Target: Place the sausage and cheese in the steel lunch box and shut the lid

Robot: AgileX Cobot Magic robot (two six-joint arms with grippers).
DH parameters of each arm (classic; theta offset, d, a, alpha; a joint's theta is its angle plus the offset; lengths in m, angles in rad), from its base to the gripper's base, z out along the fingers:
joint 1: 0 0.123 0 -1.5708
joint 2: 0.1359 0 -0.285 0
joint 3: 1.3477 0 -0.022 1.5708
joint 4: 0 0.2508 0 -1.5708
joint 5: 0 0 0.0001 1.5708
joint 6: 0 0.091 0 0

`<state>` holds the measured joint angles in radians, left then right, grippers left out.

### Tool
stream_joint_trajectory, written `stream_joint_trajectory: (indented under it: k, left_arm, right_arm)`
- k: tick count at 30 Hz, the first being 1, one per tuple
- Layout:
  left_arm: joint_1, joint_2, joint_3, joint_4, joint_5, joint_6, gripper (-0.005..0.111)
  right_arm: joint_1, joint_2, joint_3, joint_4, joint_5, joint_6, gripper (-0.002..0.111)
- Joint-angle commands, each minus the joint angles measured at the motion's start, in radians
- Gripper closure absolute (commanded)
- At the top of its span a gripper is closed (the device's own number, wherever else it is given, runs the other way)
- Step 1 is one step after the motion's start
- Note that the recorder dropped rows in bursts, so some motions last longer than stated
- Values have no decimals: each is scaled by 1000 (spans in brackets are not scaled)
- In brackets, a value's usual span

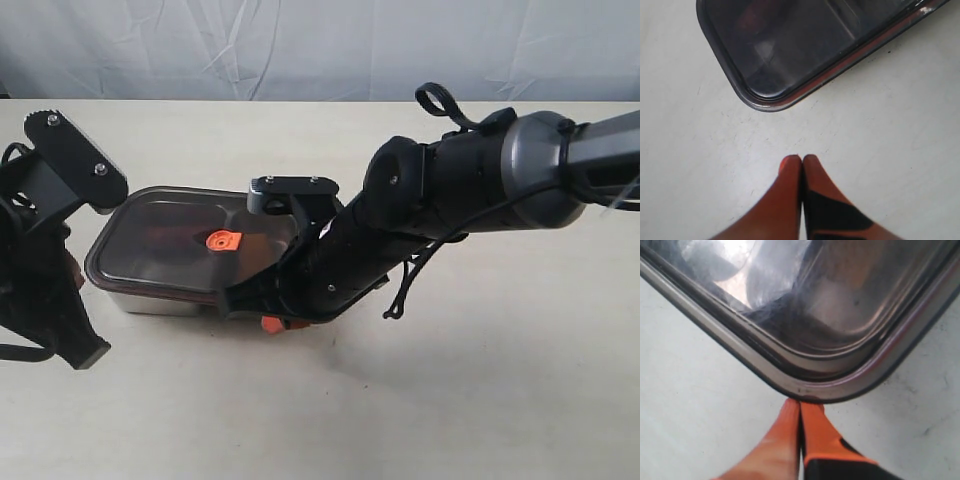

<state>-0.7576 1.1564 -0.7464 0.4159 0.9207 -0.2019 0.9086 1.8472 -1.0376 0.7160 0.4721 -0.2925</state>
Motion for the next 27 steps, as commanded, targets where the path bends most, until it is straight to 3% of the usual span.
stream_joint_trajectory:
  k: [1, 27]
  left_arm:
    - [-2, -8, -3, 9, -1, -7, 106]
    - [-2, -8, -3, 5, -3, -7, 106]
  right_arm:
    - [0, 1, -5, -1, -27, -4, 109]
    - [0, -46, -5, -12, -85, -4, 109]
